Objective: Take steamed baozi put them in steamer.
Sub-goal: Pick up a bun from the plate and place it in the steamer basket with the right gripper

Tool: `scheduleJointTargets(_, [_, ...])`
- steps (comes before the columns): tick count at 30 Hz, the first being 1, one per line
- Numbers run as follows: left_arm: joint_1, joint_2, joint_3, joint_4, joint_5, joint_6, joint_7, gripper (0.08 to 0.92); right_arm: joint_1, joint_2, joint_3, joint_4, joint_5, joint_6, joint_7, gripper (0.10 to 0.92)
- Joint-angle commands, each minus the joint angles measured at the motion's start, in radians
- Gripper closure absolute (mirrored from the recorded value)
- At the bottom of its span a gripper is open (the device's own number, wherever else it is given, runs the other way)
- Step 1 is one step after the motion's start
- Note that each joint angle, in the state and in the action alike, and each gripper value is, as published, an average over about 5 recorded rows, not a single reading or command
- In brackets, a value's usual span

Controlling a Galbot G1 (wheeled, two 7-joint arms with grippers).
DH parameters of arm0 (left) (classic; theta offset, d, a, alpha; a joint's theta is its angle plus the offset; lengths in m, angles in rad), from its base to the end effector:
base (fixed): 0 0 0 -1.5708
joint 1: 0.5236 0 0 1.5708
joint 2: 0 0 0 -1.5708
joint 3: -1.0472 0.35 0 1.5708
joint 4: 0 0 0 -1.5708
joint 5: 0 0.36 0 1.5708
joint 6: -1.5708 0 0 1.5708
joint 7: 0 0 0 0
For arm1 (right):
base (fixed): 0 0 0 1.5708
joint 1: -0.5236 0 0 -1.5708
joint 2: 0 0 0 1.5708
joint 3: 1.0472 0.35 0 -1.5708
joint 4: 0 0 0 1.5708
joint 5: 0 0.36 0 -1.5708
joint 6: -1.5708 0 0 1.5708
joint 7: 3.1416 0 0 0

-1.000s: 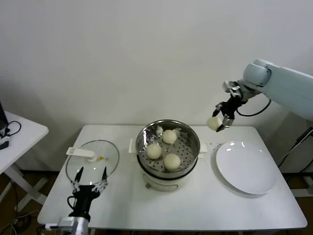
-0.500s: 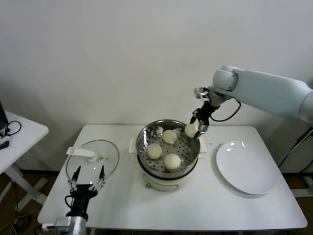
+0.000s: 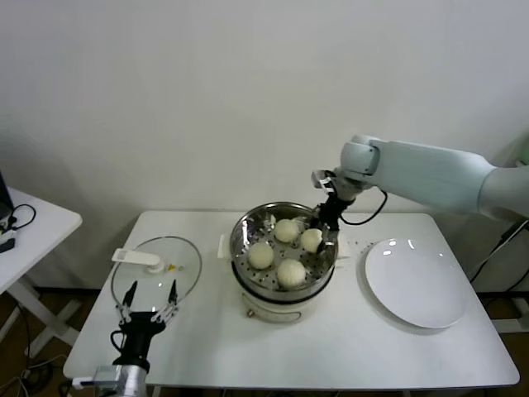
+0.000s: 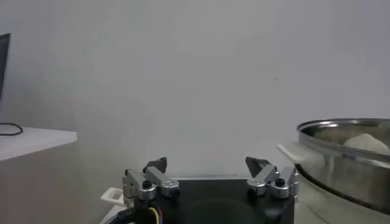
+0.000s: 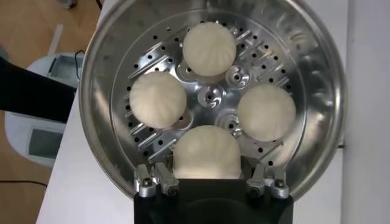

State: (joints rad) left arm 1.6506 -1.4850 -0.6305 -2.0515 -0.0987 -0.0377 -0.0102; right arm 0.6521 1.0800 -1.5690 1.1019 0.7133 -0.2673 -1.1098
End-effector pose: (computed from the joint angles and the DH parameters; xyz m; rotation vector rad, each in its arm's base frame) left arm 0.1592 0.0497 -0.3283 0.0960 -3.0622 -0.0482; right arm 0.5991 0.0039 -0.0840 1.4959 -1.3258 1.1633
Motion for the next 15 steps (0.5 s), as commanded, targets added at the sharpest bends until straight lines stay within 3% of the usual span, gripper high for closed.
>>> scheduleJointTargets(1, [-0.004, 0.0, 0.002, 0.004, -0.001, 0.0, 0.0, 0.177, -0.035, 0.02, -0.005, -0.013, -0.033, -0.005, 0.009, 0.313])
scheduleJointTargets(15, [-0.009, -0.002, 0.007, 0.012, 0.0, 0.0, 0.0, 0.177, -0.064, 0.021, 0.016, -0.035, -0.086, -0.002, 0.024, 0.313])
